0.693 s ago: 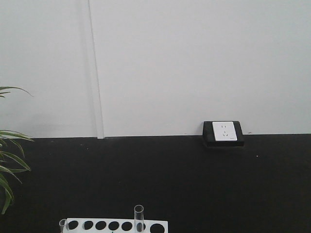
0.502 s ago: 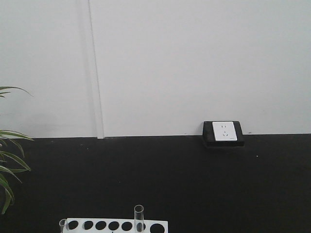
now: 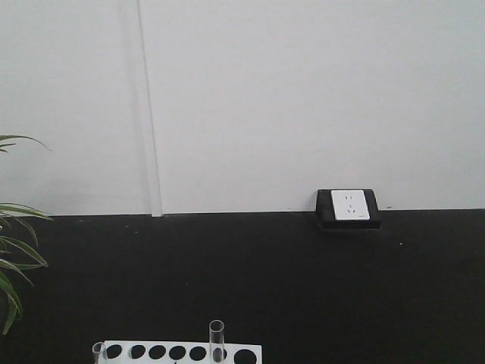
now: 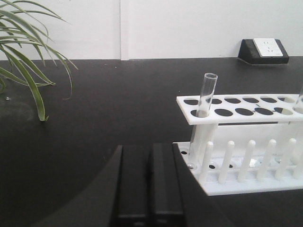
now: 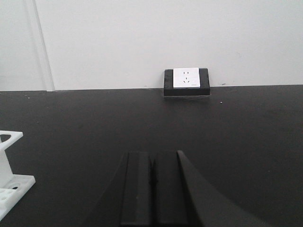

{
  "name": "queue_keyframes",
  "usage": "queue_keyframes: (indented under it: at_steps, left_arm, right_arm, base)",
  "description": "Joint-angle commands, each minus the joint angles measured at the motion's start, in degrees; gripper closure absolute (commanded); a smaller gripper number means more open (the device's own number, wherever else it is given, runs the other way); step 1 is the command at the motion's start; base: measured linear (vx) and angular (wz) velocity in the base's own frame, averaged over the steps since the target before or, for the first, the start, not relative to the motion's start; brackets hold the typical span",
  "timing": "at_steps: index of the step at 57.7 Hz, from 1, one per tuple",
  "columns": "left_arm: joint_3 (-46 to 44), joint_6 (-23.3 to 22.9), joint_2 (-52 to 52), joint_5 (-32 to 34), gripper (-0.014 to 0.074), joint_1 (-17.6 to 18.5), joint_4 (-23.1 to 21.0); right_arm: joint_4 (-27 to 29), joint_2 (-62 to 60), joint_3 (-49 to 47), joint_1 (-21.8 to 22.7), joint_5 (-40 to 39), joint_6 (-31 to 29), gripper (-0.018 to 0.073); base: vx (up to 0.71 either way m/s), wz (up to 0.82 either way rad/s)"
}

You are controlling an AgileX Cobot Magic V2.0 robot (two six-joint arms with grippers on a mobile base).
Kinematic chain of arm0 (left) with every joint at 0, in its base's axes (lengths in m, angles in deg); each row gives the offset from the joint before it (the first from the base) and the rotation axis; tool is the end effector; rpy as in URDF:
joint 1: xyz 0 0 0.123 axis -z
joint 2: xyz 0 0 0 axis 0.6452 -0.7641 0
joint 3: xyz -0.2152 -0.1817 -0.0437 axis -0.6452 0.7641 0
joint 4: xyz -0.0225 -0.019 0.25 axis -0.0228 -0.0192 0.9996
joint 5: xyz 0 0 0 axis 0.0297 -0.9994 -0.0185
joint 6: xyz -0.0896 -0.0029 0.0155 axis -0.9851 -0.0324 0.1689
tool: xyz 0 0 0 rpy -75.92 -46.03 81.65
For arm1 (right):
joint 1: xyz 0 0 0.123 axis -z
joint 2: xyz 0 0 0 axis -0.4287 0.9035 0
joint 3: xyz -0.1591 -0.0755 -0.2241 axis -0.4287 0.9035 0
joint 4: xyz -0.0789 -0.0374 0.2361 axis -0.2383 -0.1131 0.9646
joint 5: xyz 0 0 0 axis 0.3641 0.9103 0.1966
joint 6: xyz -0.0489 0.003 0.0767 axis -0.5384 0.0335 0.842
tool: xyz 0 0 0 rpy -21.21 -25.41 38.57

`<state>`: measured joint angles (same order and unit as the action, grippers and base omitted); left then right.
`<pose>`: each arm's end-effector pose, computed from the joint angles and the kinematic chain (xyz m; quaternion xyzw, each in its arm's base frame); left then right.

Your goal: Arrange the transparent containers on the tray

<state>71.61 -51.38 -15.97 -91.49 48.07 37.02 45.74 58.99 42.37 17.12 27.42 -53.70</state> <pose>0.0551 -0.0081 0.1850 -0.0031 0.7571 -0.0960 0.6462 0.0562 0.0077 0.1927 -0.0346 0.7245 0.0628 0.6856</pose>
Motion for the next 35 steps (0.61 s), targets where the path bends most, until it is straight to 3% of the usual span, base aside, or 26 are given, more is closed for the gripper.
queue_keyframes:
  at_steps: [1, 23, 30, 35]
  left_arm:
    - [2.2, -0.5, 1.4, 4.8, 0.06, -0.1, -0.1]
    - [2.2, -0.5, 1.4, 5.1, 0.06, -0.1, -0.1]
    - [2.2, -0.5, 1.4, 7.6, 0.06, -0.1, -0.1]
    - [2.0, -0.6, 1.4, 13.6, 0.06, -0.1, -0.2]
  right_arm:
    - [-0.7, -0.4, 0.5, 0.3, -4.7, -0.5, 0.0571]
    - [-0.7, -0.4, 0.5, 0.3, -5.0, -0.5, 0.0571]
    - [-0.6, -0.4, 0.5, 0.3, -6.9, -0.4, 0.0571]
    - [0.9, -0.4, 0.5, 0.3, -9.8, 0.4, 0.0571]
  base:
    - [0.0, 0.0]
    - [0.0, 0.0]
    - [0.0, 0.0]
    - [0.0, 0.0]
